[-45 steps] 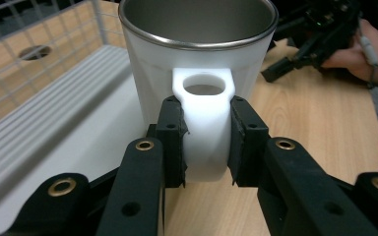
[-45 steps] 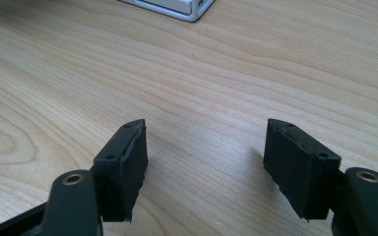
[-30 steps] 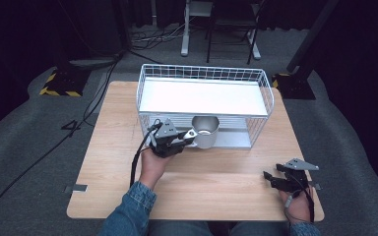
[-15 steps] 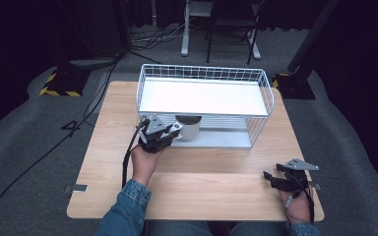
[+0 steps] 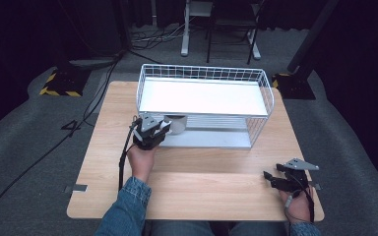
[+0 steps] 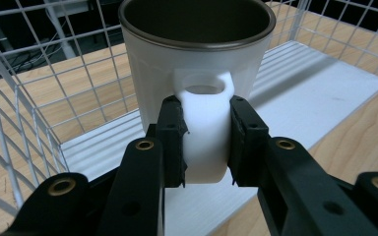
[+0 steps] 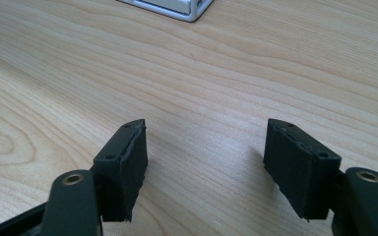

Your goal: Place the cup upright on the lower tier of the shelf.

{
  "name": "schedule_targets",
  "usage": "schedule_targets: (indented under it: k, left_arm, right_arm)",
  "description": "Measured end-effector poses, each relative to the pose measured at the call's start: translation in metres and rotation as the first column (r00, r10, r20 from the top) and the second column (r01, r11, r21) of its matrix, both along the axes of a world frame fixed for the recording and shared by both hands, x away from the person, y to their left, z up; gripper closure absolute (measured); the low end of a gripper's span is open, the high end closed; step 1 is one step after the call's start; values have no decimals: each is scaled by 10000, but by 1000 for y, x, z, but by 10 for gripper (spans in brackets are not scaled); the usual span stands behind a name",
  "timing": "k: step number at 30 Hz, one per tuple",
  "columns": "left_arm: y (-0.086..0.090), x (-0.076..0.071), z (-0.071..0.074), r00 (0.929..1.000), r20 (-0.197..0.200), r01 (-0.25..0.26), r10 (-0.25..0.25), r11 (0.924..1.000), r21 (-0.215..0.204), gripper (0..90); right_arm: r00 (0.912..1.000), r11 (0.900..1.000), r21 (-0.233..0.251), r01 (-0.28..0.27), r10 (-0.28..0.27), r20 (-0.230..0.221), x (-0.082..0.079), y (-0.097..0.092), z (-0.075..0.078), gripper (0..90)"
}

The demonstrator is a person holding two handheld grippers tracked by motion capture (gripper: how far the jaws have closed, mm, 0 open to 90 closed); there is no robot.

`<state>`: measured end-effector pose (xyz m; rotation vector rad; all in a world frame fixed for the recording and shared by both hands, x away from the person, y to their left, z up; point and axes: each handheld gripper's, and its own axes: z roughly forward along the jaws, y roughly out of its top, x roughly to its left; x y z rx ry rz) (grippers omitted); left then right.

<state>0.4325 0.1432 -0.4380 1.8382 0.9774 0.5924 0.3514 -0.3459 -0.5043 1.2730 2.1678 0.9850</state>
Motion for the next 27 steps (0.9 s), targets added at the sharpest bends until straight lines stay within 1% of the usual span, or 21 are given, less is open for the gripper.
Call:
schedule_targets:
  k: [2, 5, 6, 7, 8, 11, 16, 17, 21, 22, 23, 27]
  left_arm:
    - [-1, 2, -3, 9999, -68, -107, 107, 9999, 80, 715]
    - [-1, 4, -5, 9997, -120, -205, 206, 9997, 91, 714]
    - [0, 6, -8, 9995, -174, -254, 253, 9997, -29, 714]
    - [0, 6, -8, 9995, -174, -254, 253, 9997, -29, 714]
    - [-2, 6, -9, 9995, -94, -308, 309, 9995, 87, 714]
    - [-3, 5, -10, 9993, -70, -372, 373, 9992, 132, 714]
    - [-8, 4, -13, 9992, -156, -373, 378, 9989, 296, 714]
    - [-8, 4, -14, 9990, -225, -384, 389, 9990, 226, 714]
    - [-7, 4, -15, 9992, -247, -305, 308, 9994, 132, 713]
    - [-7, 4, -17, 9991, -267, -326, 326, 9995, -8, 713]
    - [-7, 5, -17, 9991, -284, -305, 303, 9995, -64, 713]
    - [-7, 4, -18, 9989, -353, -326, 323, 9994, -100, 710]
  right_arm:
    - [10000, 10000, -17, 16, -16, 12, 0, 0, 0, 333]
    - [10000, 10000, -15, 22, -22, 5, 0, 0, 0, 332]
    - [10000, 10000, -11, 26, -26, 1, 0, 0, 0, 333]
    - [10000, 10000, -11, 26, -26, 1, 0, 0, 0, 333]
    - [10000, 10000, -17, 25, -25, 8, 0, 0, 0, 333]
    - [10000, 10000, -17, 24, -24, 8, 0, 0, 0, 333]
    - [10000, 10000, -18, 35, -35, 6, 0, 0, 0, 333]
    - [10000, 10000, -21, 34, -34, 9, 0, 0, 0, 333]
    - [10000, 10000, -11, 36, -36, 5, 0, 0, 0, 332]
    - [10000, 10000, -17, 34, -34, 6, 0, 0, 0, 332]
    - [10000, 10000, -15, 34, -34, 3, 0, 0, 0, 333]
    - [10000, 10000, -18, 36, -36, 5, 0, 0, 0, 333]
